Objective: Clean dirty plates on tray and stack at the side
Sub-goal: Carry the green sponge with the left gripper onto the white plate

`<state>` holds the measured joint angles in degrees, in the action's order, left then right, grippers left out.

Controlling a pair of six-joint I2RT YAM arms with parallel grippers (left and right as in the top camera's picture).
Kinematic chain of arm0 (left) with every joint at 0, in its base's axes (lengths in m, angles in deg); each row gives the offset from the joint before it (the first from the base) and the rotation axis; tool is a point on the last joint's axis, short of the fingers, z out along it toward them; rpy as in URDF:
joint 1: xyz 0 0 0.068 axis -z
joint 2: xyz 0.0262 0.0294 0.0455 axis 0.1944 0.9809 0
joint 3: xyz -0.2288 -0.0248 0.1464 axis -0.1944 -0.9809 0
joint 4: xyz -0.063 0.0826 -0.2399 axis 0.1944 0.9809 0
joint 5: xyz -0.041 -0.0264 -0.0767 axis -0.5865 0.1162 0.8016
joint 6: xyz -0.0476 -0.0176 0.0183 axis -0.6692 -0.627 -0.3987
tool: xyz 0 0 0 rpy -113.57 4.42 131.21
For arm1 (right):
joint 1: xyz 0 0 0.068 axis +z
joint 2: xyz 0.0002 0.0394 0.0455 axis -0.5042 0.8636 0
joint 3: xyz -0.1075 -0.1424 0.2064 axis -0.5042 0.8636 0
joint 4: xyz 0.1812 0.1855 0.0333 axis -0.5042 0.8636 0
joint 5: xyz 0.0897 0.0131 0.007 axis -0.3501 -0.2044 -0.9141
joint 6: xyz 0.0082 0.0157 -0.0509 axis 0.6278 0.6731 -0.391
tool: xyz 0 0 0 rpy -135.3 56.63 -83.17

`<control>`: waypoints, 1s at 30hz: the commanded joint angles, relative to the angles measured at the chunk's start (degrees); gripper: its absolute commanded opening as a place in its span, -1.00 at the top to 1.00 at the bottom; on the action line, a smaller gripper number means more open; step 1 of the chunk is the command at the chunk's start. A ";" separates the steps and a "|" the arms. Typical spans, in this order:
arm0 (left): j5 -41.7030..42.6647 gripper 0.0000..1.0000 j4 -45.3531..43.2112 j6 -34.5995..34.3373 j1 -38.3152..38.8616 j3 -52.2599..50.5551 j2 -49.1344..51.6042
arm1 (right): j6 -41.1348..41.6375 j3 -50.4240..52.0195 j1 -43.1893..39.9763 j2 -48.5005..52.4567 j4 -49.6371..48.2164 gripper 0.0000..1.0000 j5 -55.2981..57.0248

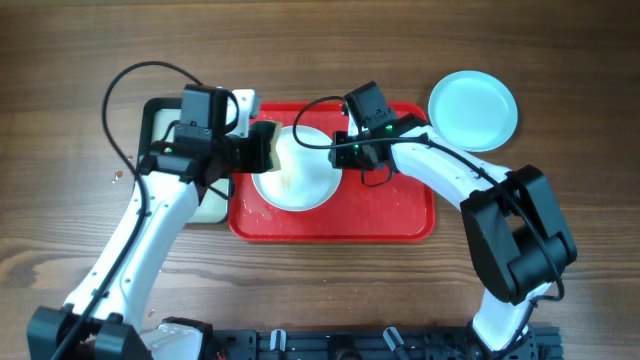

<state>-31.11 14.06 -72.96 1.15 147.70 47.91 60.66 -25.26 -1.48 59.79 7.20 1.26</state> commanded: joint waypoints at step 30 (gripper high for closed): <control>-12.28 0.92 -2.21 -16.02 6.19 0.90 14.84 | -2.99 2.78 2.38 0.98 -3.26 0.91 6.58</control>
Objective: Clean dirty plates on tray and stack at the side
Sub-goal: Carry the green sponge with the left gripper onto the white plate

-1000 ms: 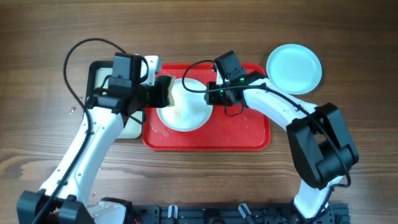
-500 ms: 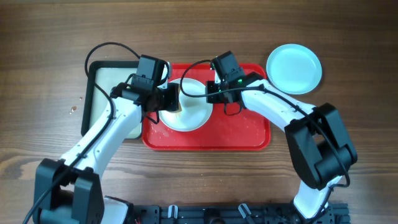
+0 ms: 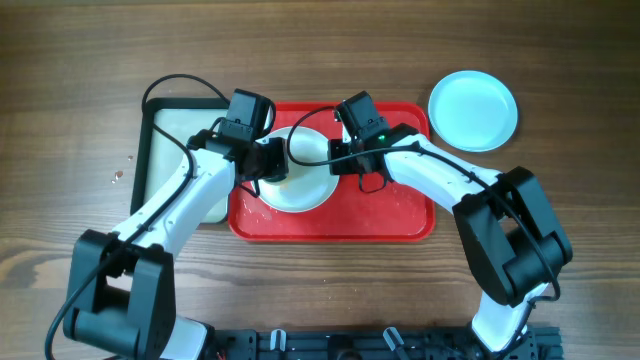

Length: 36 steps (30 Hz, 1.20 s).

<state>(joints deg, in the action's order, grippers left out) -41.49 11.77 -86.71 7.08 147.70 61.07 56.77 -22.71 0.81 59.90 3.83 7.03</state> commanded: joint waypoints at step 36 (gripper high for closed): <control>1.01 0.92 -0.37 -6.32 2.93 0.28 15.76 | 0.85 0.22 0.09 0.87 0.28 0.91 0.81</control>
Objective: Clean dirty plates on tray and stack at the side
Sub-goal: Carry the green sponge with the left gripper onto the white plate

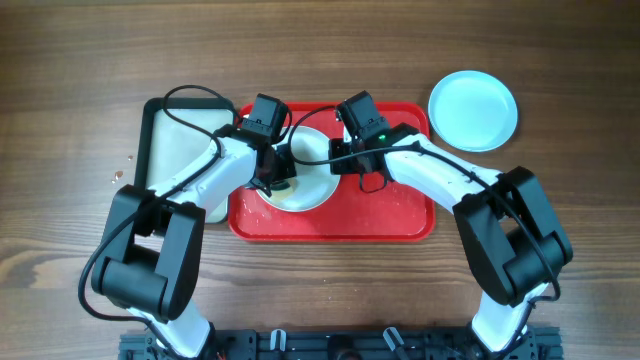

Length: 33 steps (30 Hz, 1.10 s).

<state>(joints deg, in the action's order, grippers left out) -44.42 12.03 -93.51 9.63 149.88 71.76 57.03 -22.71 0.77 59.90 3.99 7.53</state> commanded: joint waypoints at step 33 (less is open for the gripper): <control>6.58 0.92 -2.84 1.62 -1.97 -0.20 -12.72 | 0.44 0.22 0.13 0.87 0.26 0.92 0.31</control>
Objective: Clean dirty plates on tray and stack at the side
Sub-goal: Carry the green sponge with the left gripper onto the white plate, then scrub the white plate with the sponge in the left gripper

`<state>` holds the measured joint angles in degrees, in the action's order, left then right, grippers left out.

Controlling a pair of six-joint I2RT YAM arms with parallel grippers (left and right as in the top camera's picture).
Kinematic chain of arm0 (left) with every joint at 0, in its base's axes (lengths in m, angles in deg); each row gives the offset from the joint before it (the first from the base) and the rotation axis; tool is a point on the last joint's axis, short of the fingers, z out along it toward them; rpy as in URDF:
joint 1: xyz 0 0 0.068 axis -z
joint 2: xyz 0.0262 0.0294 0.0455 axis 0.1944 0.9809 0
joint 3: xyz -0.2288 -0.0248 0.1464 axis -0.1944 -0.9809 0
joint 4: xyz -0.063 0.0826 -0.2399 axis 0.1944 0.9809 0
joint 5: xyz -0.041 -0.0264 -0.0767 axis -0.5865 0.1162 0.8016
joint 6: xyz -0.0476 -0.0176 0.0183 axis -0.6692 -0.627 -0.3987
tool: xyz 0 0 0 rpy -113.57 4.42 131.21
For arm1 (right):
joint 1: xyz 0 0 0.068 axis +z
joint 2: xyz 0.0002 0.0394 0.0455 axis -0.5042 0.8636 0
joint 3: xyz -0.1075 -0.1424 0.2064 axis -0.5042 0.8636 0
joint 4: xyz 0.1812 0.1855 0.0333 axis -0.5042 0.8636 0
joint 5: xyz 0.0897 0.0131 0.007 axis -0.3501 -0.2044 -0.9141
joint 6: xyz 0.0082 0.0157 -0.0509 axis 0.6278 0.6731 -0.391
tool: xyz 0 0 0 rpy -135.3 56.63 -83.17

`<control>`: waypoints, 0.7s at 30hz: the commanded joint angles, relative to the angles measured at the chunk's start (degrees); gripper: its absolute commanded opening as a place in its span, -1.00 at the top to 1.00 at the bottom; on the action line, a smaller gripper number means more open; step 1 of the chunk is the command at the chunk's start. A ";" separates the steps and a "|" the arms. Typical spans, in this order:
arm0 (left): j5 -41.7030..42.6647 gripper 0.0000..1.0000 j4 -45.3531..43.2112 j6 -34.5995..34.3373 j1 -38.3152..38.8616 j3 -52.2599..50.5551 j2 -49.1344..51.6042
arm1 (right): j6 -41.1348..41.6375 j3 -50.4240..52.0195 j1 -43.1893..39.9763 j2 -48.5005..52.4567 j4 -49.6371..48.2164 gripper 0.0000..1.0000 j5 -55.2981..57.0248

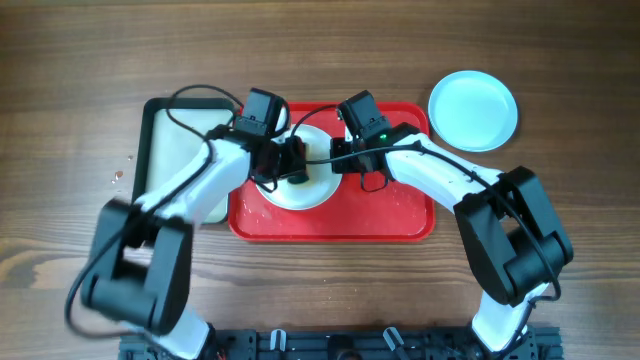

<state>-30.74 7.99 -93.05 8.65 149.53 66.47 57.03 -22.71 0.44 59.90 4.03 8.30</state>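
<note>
A white plate (300, 191) with yellowish smears lies on the red tray (390, 215) in the overhead view. My left gripper (293, 166) is down on the plate's middle, shut on a sponge that its fingers mostly hide. The left arm is blurred with motion. My right gripper (333, 162) is at the plate's right rim and looks shut on it. A clean light-blue plate (473, 110) rests on the table to the right of the tray.
A black-rimmed tray (150, 140) with a pale inside lies against the red tray's left side, under the left arm. Small crumbs (118, 176) dot the table left of it. Smears and crumbs mark the red tray's floor.
My left gripper has shifted right, from the plate's left part to its middle, and the left arm is now blurred. The right gripper and the plate stay where they were.
At first my left gripper held a yellow sponge at the plate's left rim while the right gripper sat at the right rim. The left gripper then stood on the plate's left part, stayed there, and is now at its middle. The right gripper has kept its place at the rim.
</note>
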 commanded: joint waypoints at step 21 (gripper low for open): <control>-13.07 0.92 6.49 1.36 -1.62 -1.18 0.42 | 0.39 0.22 0.46 0.87 0.26 0.91 -0.46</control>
<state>-42.78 14.26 -92.63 7.19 148.96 63.91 57.03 -22.71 0.44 59.90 4.03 8.23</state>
